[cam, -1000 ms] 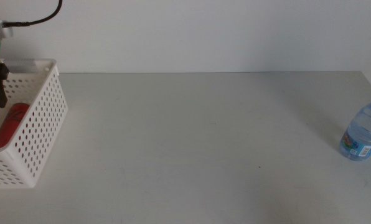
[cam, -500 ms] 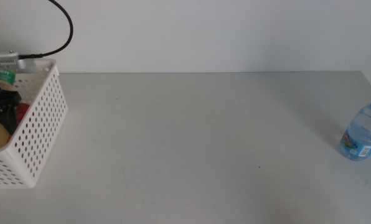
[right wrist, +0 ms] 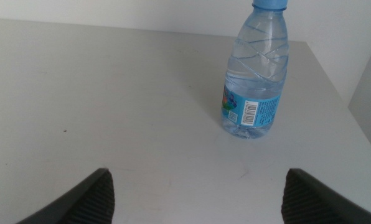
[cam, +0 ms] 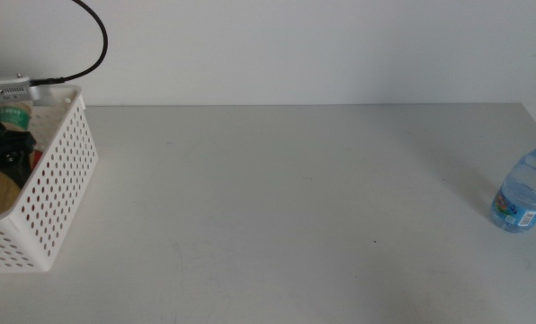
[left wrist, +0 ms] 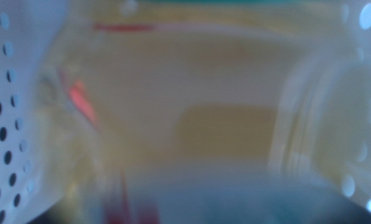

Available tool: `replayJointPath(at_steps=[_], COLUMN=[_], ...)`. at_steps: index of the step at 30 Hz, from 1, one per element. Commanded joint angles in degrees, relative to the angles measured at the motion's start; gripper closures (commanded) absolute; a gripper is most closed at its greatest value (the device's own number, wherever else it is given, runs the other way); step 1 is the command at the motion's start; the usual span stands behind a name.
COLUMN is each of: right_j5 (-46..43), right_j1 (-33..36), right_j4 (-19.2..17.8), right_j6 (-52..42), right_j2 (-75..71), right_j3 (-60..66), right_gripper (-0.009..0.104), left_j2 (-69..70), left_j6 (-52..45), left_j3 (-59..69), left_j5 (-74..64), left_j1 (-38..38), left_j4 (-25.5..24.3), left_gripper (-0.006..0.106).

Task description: Use arms to grab the bottles and put them into the dustbin to the left of the table.

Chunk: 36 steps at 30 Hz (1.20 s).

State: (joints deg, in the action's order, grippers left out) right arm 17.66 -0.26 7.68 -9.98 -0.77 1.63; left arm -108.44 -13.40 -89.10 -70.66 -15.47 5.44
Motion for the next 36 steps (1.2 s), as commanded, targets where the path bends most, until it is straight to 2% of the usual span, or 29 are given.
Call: replayJointPath(at_steps=[1,2,15,19,22,27,31,36], right_j5=[-4.3,-4.3,-4.3,-4.3,-4.3,-4.3,-4.3,-4.3], right_j1=[-0.4,-0.4,-0.4,-0.4,-0.4,-0.4,-0.4,-0.4], right_j4=[-0.3,-0.3,-0.3,-0.3,-0.3,-0.3,-0.3,-0.3], right_j6=[-0.7,-0.7,-0.7,-0.7,-0.7,-0.7,-0.7,-0.7], right_j2=[-1.3,-1.3,-1.3,-1.3,-1.3,-1.3,-1.3,-1.3], right_j3=[-0.5,-0.5,-0.5,-0.5,-0.5,-0.5,-0.5,-0.5], right_gripper=[0.017,0.017,0.017,0.017,0.017,0.017,0.017,0.017], left_j2=[3.7,3.7,12.7,18.7,23.9,32.1,37.6,43.9], left_j6=[0.3,0.8,4.5,2.4,-6.8,-14.3,-14.3,-14.9], left_j3=[-1.8,-1.9,-9.5,-9.1,-6.8,0.9,6.7,13.3], left_j5=[-0.2,0.0,-1.2,1.6,3.7,10.0,10.4,11.9], left_j1=[0.0,0.0,0.1,0.1,1.3,5.1,8.9,14.6], left_j4=[-0.3,-0.4,1.0,8.4,16.5,25.3,26.8,25.1], left_gripper=[0.011,0.007,0.007,0.009,0.011,0.011,0.011,0.011])
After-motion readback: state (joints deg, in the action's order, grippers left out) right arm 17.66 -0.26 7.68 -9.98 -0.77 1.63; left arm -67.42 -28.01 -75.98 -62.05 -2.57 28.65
